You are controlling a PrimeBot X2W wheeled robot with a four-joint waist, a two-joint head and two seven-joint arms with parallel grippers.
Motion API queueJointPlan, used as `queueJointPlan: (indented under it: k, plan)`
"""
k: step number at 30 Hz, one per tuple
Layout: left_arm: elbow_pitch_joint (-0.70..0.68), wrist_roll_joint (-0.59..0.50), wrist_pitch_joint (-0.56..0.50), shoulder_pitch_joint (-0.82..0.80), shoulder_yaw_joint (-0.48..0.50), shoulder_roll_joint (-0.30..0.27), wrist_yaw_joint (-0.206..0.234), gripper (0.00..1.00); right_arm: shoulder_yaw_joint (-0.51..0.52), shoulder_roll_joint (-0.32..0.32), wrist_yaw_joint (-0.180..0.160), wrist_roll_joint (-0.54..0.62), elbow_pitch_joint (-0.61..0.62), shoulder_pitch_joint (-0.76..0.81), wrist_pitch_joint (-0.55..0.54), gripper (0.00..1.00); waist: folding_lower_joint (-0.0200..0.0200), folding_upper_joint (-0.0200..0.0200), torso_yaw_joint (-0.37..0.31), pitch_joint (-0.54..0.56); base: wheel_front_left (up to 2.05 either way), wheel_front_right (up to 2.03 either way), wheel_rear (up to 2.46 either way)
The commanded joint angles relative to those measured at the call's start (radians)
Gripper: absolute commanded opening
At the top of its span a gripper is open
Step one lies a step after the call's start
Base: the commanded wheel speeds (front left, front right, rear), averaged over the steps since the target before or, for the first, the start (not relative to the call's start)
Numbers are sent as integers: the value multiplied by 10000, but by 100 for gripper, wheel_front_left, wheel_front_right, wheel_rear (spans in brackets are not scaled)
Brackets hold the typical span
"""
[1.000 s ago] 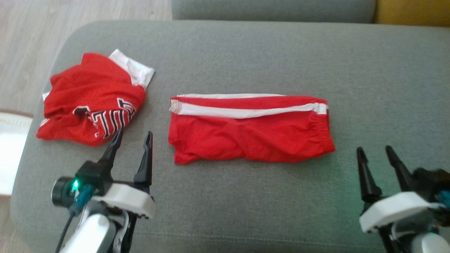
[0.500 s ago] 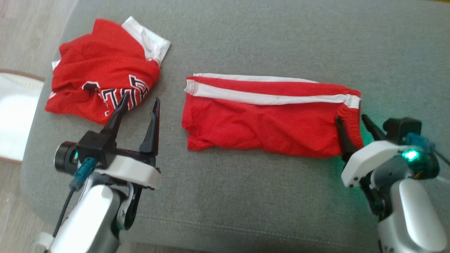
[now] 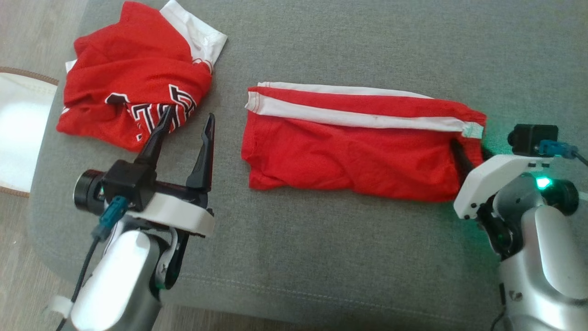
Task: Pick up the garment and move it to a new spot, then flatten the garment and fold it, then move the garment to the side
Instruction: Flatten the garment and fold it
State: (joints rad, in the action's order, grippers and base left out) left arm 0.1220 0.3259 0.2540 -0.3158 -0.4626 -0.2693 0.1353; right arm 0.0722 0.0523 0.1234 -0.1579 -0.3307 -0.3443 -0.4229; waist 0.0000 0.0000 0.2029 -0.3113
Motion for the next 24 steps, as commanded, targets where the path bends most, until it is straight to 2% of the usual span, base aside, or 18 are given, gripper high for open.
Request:
queueJointPlan:
  k: [1,6,16,20,24]
  plan:
    - [-250,-127,77,-338,537,-138,-66,100,-358,-20,73,-214,122,102,-288,0,0,0,-34,11,0,0,0]
    - [-179,-288,77,-230,707,-5,-182,100,-196,34,73,-456,909,487,-461,0,0,0,-131,125,0,0,0]
    - [-96,-499,77,-48,967,162,-358,100,904,625,73,-1272,3048,1707,-1471,0,0,0,-203,372,0,0,0]
    - [-65,-561,77,37,1069,257,-392,100,974,388,73,-2453,3795,1814,-2476,0,0,0,-203,484,0,0,0]
    - [1,-621,78,91,1128,343,-461,100,887,68,73,-4250,4290,1459,-3942,0,0,0,-156,605,0,0,0]
